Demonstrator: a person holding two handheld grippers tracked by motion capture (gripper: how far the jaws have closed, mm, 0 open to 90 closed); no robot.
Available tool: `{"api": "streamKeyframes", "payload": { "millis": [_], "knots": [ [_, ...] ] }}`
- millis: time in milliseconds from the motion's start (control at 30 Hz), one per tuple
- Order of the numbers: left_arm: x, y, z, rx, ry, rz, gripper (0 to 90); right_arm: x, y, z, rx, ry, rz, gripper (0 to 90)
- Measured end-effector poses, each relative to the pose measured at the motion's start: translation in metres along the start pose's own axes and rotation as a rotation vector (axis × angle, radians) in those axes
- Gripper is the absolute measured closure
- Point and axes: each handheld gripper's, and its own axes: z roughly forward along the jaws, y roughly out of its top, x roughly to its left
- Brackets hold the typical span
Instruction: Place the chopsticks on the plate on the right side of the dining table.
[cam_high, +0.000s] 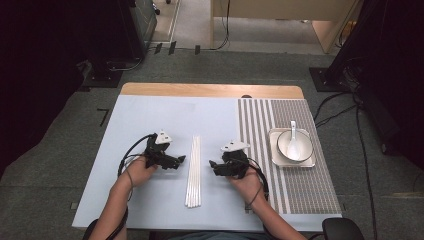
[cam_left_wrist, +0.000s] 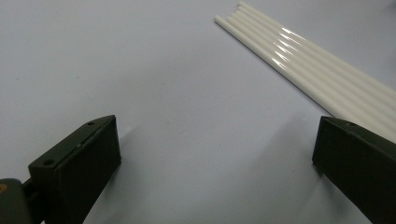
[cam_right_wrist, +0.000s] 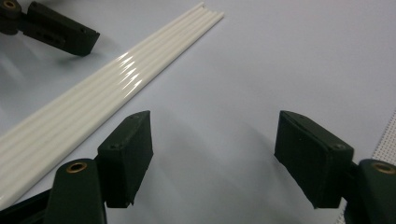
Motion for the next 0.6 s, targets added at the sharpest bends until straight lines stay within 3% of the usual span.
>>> {"api": "streamKeyframes", "payload": {
  "millis": [600],
  "knots": [
    [0.000, 0.000, 0.000, 0.000, 0.000, 0.000, 0.5, 0.011, 0.008, 0.001, -0.045, 0.014, 0.016, 34.2]
  ]
}}
